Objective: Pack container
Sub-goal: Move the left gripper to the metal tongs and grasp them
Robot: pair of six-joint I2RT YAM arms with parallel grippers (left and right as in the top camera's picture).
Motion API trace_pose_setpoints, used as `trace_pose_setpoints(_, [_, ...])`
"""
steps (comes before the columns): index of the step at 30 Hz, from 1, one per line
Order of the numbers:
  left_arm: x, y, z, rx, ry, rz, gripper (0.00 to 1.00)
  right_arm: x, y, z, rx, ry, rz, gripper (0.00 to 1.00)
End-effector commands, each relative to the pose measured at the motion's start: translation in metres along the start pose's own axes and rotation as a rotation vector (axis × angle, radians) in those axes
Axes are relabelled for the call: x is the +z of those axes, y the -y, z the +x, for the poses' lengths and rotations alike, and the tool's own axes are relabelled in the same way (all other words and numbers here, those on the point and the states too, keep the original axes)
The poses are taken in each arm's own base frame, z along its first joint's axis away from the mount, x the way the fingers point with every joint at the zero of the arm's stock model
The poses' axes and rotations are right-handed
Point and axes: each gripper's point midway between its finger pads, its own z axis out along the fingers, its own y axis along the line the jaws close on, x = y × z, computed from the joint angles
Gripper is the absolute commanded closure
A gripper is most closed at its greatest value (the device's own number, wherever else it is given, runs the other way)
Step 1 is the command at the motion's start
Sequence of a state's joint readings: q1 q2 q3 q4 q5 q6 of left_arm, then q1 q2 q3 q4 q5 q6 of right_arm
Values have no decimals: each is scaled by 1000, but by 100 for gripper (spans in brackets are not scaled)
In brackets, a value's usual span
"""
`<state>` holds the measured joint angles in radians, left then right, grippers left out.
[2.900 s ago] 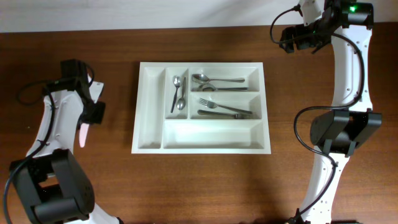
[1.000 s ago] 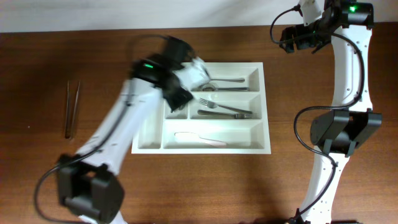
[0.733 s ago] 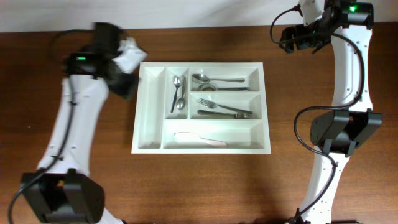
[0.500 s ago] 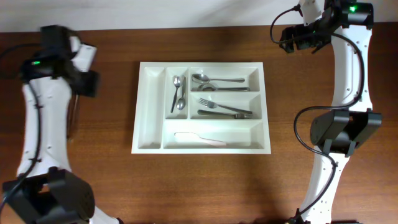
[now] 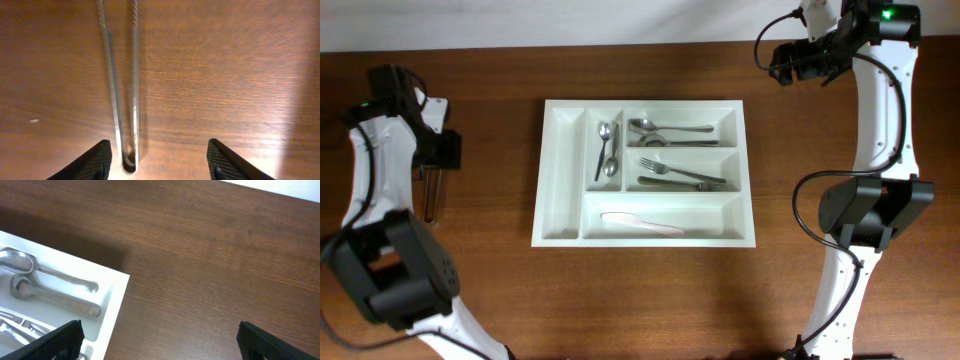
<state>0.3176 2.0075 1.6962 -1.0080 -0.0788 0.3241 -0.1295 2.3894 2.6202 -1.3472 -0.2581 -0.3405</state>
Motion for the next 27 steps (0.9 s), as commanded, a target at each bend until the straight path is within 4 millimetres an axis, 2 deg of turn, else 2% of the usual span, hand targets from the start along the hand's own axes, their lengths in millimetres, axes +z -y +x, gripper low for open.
trace_pose_setpoints(1, [32,2,13,-19,-77,26,37,-17,0,-8,0,37,19,1])
trace_pose_setpoints(7, [64,3,23,-23,-139,41,37,-17,0,-8,0,37,19,1])
trace_pose_setpoints(11, [75,0,26,-31,-153,43,37,-17,0,-8,0,37,19,1])
trace_pose_setpoints(19, [80,-12,25,-60,-134,34,37,-17,0,-8,0,37,19,1])
trace_pose_setpoints(27, [81,-19,21,-73,-110,25,41,-17,0,-8,1,37,19,1])
